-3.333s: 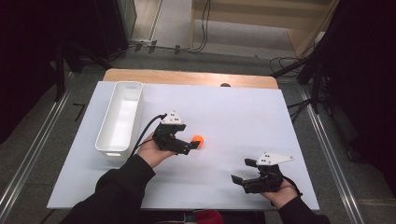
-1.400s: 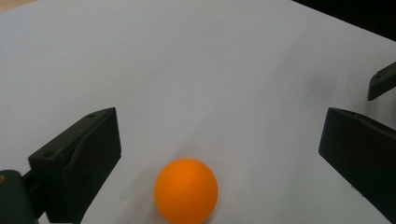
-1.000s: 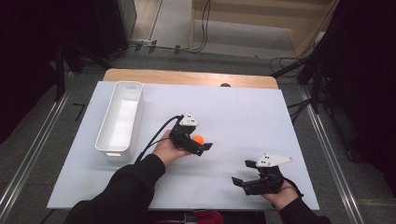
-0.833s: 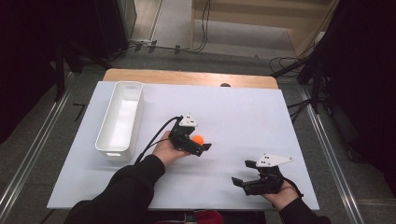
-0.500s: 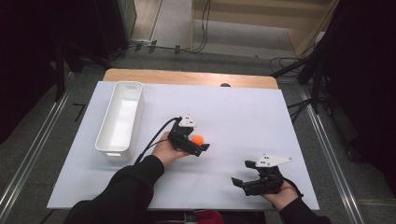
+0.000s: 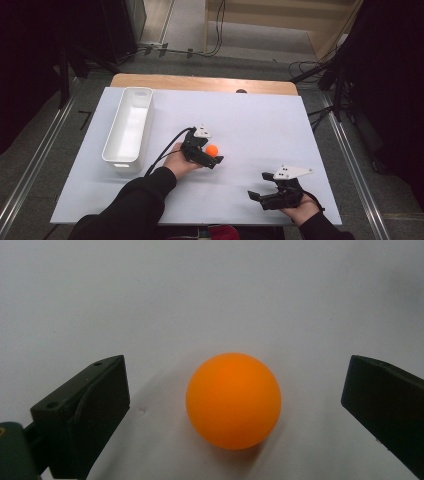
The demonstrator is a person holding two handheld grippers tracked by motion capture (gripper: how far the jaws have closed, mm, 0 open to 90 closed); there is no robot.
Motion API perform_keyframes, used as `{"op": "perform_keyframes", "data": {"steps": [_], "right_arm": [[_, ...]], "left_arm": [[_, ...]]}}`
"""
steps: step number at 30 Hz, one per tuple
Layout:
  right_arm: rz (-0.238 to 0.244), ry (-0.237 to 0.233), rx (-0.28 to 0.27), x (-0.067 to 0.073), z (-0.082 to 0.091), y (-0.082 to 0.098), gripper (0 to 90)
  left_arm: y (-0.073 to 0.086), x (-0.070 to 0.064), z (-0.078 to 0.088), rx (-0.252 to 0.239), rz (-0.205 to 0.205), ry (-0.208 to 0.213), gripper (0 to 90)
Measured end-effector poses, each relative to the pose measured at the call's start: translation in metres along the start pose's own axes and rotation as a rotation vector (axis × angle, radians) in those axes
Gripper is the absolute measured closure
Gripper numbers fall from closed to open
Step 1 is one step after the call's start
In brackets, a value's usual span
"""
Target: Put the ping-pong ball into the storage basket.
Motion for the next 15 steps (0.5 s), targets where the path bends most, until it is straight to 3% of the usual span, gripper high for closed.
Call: {"op": "perform_keyframes", "data": {"steps": [5, 15], "right_arm": [[0.003, -0.003, 0.001, 0.0000, 0.0002, 0.0002, 12.2], [0.004, -0.002, 0.002, 0.0004, 0.0001, 0.0004, 12.2]], "left_arm": [[0.0068, 0.0026, -0.0046, 0.049, -0.013, -0.020, 0.0], [0.0086, 0.0010, -0.0074, 0.072, -0.052, -0.052, 0.1]]}}
Point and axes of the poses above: each handheld gripper's, and its own axes: z roughly backward along the jaws, y roughly out of its underside, x roughly to its left, the point moved 7 cm from there along -z, roughly forward along the jaws, and after that the axes turned 7 degrees about -z, right-handed, at the moved point
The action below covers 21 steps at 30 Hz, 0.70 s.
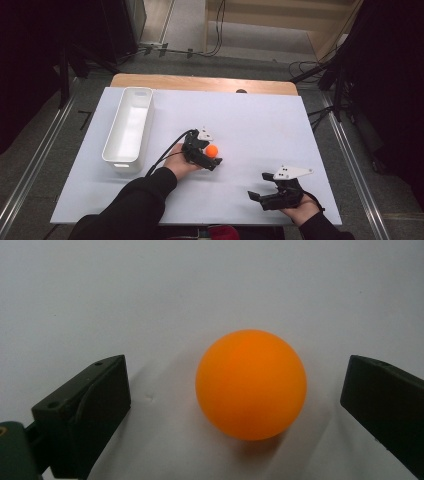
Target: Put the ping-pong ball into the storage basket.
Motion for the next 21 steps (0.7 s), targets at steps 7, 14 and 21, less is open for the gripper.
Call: {"op": "perform_keyframes", "data": {"steps": [7, 14, 21], "right_arm": [[0.006, 0.000, 0.002, -0.0001, -0.0004, 0.0004, 12.2], [0.006, 0.001, 0.009, 0.0008, -0.0009, 0.0012, 12.1], [0.010, -0.001, 0.010, 0.0010, -0.0011, 0.0013, 12.2]], "left_arm": [[0.0003, -0.0021, -0.0019, 0.018, -0.032, -0.051, 2.3], [0.0003, -0.0021, -0.0012, 0.016, -0.034, -0.056, 4.6], [-0.0002, -0.0043, 0.0011, -0.002, -0.033, -0.044, 13.3]]}}
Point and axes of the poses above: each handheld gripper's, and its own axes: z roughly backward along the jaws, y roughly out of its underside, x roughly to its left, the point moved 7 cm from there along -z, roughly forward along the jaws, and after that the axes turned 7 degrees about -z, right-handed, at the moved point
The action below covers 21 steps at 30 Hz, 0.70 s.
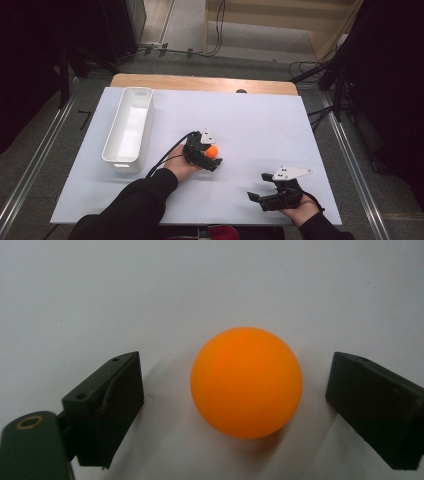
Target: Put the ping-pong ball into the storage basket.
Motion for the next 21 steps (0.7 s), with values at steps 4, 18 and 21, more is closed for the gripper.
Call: {"op": "perform_keyframes", "data": {"steps": [4, 18, 21], "right_arm": [[0.007, 0.007, 0.001, -0.0004, -0.0002, 0.0002, 12.2], [0.013, 0.006, 0.013, 0.0004, -0.0005, 0.0013, 12.2], [0.009, 0.007, 0.016, 0.0006, -0.0004, 0.0016, 12.2]], "left_arm": [[0.0003, -0.0004, 0.0010, -0.004, -0.011, -0.004, 16.9], [-0.0018, -0.0067, 0.0052, -0.031, -0.021, -0.003, 47.9], [-0.0024, -0.0078, 0.0050, -0.033, -0.020, -0.004, 50.2]]}}
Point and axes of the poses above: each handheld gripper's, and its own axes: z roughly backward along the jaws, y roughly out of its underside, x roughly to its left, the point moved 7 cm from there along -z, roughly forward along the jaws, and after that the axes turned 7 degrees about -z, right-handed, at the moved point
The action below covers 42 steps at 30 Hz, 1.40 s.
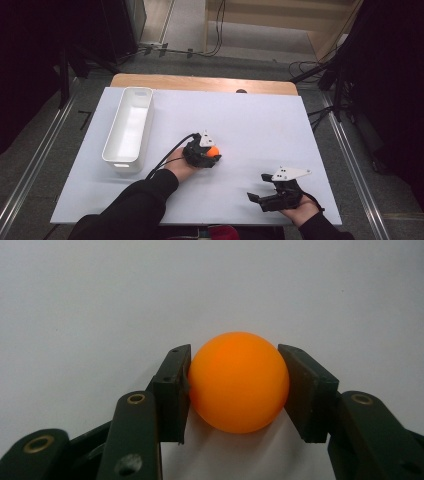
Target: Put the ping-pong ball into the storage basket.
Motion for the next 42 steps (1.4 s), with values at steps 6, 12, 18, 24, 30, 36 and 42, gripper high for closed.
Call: {"op": "perform_keyframes", "data": {"steps": [6, 12, 18, 24, 30, 36, 42], "right_arm": [[0.005, -0.002, 0.000, 0.000, 0.000, 0.000, 12.1], [0.005, -0.003, 0.001, 0.000, 0.000, 0.000, 12.2], [0.008, -0.003, -0.003, 0.000, -0.001, 0.000, 12.2], [0.004, -0.003, 0.000, 0.001, 0.000, 0.000, 12.2], [0.004, -0.003, 0.000, 0.001, 0.000, 0.000, 12.2], [0.005, -0.005, 0.003, 0.001, -0.001, 0.001, 12.2], [0.005, -0.007, 0.004, 0.001, -0.001, 0.001, 12.2]], "left_arm": [[0.000, 0.001, 0.000, 0.000, 0.000, 0.001, 50.3], [0.000, 0.002, 0.001, 0.004, 0.006, 0.004, 50.3], [-0.001, 0.004, 0.004, -0.007, 0.035, 0.006, 50.3], [-0.004, 0.005, 0.008, -0.016, 0.040, 0.009, 50.2], [-0.006, 0.006, 0.014, -0.026, 0.047, 0.014, 50.2], [-0.010, 0.005, 0.020, -0.042, 0.052, 0.018, 50.2], [-0.012, 0.005, 0.027, -0.050, 0.052, 0.018, 50.2]]}}
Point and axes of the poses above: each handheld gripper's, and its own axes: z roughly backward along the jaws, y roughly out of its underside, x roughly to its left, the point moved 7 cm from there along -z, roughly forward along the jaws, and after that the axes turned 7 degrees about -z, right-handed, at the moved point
